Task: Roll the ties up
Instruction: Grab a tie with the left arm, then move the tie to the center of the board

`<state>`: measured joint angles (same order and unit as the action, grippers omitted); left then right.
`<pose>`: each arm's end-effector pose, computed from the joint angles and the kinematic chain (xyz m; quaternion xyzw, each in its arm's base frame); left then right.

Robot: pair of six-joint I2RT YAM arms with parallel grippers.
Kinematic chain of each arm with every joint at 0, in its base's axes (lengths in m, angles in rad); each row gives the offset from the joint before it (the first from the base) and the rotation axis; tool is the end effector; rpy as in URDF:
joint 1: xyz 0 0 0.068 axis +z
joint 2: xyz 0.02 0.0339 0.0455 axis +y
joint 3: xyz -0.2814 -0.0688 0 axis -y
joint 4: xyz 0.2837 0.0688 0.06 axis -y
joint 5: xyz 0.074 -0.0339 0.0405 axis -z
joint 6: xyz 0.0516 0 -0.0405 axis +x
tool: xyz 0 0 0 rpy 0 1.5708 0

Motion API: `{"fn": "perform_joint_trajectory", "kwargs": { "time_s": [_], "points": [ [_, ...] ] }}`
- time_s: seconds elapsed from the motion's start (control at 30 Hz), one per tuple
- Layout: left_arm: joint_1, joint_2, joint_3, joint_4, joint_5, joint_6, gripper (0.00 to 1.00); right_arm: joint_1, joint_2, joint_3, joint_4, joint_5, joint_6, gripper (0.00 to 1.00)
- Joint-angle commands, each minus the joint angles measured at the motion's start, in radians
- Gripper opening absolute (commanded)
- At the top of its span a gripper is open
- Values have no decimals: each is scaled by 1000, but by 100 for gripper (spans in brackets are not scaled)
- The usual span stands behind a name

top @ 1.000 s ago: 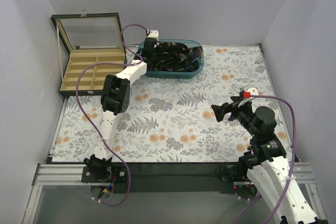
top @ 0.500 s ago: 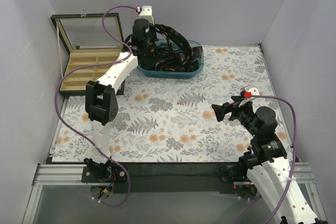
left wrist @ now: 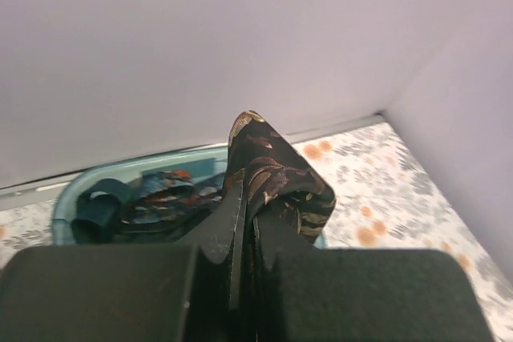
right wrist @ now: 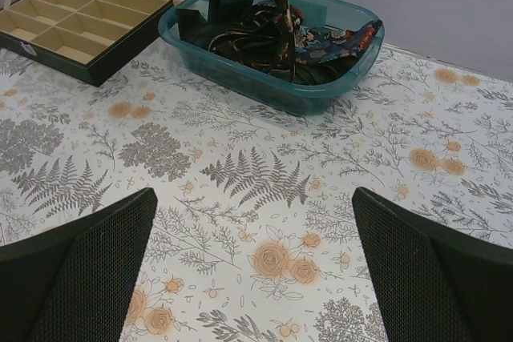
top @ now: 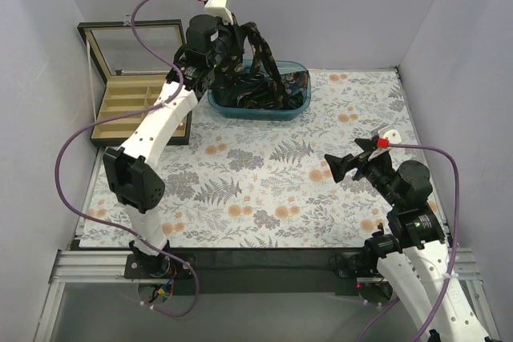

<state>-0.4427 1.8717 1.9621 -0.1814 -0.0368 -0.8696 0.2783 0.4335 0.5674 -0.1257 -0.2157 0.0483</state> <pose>0.4576 -0.2149 0.4562 -0.1685 0.7190 -0.4005 0.5424 0.1529 0.0552 0.3301 -0.1563 0.6867 0.1895 0.6842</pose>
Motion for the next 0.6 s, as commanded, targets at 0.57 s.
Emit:
{"fn": "perform_joint_trajectory", "kwargs": {
  "time_s": [0.57],
  "points": [
    [-436, -321, 144, -222, 169, -86, 0, 7, -6, 107, 26, 71, -38, 98]
  ]
}}
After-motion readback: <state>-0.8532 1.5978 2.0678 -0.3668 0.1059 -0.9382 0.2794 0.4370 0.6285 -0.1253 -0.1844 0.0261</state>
